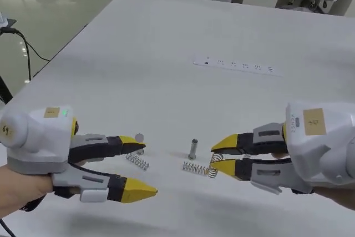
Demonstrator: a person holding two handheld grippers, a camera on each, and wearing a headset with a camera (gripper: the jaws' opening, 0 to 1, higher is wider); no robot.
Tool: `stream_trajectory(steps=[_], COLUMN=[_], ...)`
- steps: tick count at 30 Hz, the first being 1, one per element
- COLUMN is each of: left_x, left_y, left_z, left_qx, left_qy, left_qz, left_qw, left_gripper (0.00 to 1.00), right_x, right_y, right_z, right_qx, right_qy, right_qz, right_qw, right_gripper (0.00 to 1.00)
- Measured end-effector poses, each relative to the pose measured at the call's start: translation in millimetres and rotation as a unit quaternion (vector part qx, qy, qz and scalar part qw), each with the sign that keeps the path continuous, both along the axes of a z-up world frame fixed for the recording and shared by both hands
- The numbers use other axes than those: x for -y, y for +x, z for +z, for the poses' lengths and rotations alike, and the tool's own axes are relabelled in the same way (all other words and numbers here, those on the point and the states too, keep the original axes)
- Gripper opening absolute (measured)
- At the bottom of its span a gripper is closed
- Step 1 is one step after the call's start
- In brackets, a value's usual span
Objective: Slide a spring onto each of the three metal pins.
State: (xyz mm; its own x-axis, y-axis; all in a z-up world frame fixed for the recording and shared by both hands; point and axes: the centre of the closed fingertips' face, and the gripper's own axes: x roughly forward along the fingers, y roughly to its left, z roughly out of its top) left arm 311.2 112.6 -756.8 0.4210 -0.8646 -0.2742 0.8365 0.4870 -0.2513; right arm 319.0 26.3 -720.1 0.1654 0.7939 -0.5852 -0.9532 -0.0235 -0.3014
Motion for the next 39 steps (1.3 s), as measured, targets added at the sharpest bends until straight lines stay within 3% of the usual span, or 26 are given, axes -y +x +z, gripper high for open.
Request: stream_trajectory(steps=[7,17,25,39], left_x=[-16.9,-38.4,-41.1,-48.3], left_y=[0.6,11.4,14.1,13.2], left_z=[-3.6,-4.5,-3.6,-6.1], left_qx=[0.002,0.018,0.021,0.023], left_qy=[0.011,0.017,0.016,0.015], left_qz=[0.026,0.079,0.088,0.104], left_qw=[0.9996,0.9966,0.9958,0.9942], left_gripper=[0.7,0.98,0.98,0.98], right_x=[6.6,16.4,24.7,61.8], right_y=[7.1,14.4,22.8,60.9], right_z=[-0.2,-4.6,-6.8,-10.8], right_qx=[0.002,0.0,0.001,0.01], right_qy=[-0.003,-0.006,-0.007,-0.008], right_qz=[-0.009,-0.024,-0.043,-0.112], right_qw=[0.9999,0.9997,0.9991,0.9936], right_gripper=[0.07,0.07,0.07,0.07])
